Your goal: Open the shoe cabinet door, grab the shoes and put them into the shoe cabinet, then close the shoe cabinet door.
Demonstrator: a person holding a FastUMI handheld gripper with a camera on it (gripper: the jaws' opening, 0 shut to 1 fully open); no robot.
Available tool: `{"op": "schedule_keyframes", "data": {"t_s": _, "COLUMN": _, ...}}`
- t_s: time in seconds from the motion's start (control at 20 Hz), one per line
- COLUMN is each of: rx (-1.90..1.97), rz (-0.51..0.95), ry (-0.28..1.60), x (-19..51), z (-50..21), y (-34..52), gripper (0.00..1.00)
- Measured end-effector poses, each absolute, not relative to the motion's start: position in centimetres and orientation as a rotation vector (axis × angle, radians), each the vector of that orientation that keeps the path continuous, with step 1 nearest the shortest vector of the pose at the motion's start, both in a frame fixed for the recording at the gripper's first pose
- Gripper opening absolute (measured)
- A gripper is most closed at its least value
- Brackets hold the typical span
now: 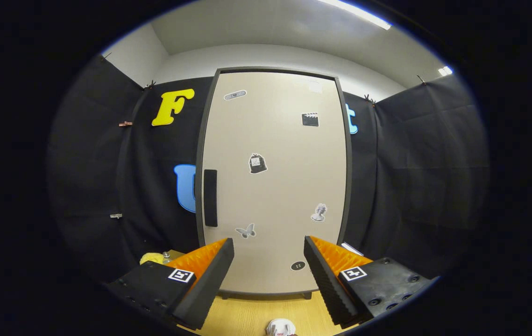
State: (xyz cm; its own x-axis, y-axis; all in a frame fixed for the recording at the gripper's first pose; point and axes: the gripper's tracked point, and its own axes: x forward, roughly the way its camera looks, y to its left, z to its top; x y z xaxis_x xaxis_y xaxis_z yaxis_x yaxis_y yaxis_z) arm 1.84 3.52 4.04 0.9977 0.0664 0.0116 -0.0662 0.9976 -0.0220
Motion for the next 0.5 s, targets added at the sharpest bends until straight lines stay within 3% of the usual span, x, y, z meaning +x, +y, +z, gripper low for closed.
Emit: {"op": "schedule_keyframes", "data": {"t_s": 0.5, "rx": -0.037, "rz": 0.199, "ry": -0.021, "x": 10.6, "z": 7.2, "y": 11.2, "gripper": 0.98}}
